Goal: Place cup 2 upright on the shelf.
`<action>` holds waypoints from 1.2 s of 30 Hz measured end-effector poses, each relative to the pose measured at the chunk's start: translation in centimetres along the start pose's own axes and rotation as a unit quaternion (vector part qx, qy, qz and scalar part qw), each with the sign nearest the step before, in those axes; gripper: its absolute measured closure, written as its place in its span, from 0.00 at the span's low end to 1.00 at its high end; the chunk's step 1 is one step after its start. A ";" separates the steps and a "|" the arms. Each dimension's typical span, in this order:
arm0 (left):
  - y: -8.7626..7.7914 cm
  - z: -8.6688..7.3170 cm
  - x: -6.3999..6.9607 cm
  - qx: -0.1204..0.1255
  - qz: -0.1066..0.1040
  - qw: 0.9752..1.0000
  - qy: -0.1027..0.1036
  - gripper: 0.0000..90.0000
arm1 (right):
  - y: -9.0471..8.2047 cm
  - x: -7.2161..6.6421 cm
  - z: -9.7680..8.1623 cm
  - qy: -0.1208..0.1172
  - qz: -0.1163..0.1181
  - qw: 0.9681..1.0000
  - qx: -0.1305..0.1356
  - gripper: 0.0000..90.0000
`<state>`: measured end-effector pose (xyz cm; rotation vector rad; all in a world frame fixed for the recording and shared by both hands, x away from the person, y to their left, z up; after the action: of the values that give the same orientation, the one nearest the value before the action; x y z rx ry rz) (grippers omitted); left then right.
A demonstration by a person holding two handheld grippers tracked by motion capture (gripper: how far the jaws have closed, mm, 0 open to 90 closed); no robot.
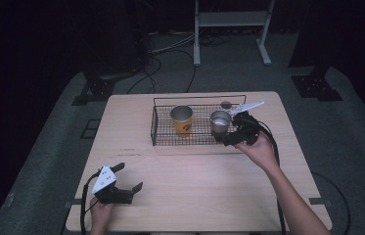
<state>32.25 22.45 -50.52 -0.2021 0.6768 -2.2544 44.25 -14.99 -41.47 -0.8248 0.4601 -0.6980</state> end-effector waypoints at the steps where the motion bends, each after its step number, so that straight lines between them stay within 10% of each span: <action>1: 0.0 0.0 0.0 0.000 0.000 1.000 0.000 0.00 | 0.0 0.0 -0.2 0.000 0.000 1.000 0.000 0.01; 36: 0.1 0.0 0.0 -0.001 0.002 1.000 0.006 0.00 | -0.2 0.9 -6.6 0.033 0.005 0.999 -0.003 0.04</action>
<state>32.29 22.39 -50.53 -0.1890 0.6854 -2.2529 40.75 -19.10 -45.36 -0.8065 0.5260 -0.7156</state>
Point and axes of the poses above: each handheld gripper's, and its own axes: y roughly forward along the jaws, z roughly out of its top, x roughly to its right, the point moved 6 cm from there along y, roughly forward along the jaws, and after that the axes turned 11 degrees about -x, right-handed, at the moved point
